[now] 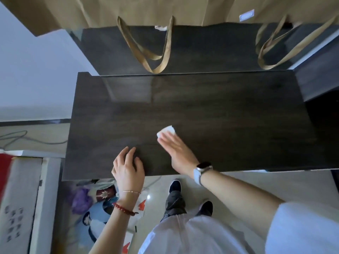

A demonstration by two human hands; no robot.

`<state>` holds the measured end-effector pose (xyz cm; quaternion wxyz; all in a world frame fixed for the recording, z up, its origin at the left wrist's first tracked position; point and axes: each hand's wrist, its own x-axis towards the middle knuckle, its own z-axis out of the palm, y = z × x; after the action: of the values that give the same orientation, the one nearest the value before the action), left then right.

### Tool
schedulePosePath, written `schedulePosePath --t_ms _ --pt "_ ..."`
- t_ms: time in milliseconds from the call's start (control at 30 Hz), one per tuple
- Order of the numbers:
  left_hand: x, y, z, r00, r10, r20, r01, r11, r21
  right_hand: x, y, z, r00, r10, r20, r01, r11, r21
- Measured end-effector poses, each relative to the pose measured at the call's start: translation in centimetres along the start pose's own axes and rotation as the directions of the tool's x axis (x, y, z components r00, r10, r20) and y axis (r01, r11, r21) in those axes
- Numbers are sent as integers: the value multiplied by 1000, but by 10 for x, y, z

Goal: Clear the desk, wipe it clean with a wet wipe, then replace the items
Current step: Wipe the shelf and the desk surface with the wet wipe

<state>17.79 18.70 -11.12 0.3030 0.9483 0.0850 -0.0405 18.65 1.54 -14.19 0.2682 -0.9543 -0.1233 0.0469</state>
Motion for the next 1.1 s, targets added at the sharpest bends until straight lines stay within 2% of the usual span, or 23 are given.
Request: schedulePosePath --t_ms 67,133,233,267,333,433,533,600,700,800,900,967,1033,1100 --pt "4 4 -6 999 -2 -33 1 1000 -26 -34 -6 1 981 -161 108 165 986 -31" --pt "6 14 -4 999 47 -21 -48 998 -38 -64 6 -10 979 -132 154 141 989 -50" --pt "-4 51 16 978 188 92 -185 982 -36 -113 36 -39 994 87 61 -90 995 43" --pt "-10 67 26 960 245 136 -242 969 -40 -132 45 -51 982 186 46 -189 979 82" --pt "-32 104 49 904 356 237 -352 934 -59 -174 61 -72 908 420 -2 -412 892 186" --pt "-81 163 86 770 516 376 -513 850 -116 -246 77 -97 703 684 -195 -630 726 275" --pt "-149 221 122 579 673 460 -669 715 -205 -328 77 -120 495 782 -379 -696 618 366" --pt "-208 256 148 431 741 514 -743 615 -264 -388 74 -132 315 845 -433 -686 518 512" --pt "-308 293 188 238 803 547 -796 484 -364 -486 73 -137 60 927 -370 -604 329 726" --pt "-407 317 221 65 799 598 -803 398 -443 -583 72 -135 -174 911 -374 -508 242 827" --pt "-491 332 241 -94 769 632 -807 313 -501 -665 69 -127 -380 880 -286 -421 111 900" --pt "-534 341 253 -189 731 656 -812 259 -523 -706 70 -121 -478 851 -219 -323 61 944" --pt "-568 352 267 -257 693 673 -820 213 -532 -740 74 -117 -546 820 -173 -246 41 968" --pt "-597 366 284 -309 661 684 -826 170 -537 -769 84 -116 -600 785 -154 -243 4 970"
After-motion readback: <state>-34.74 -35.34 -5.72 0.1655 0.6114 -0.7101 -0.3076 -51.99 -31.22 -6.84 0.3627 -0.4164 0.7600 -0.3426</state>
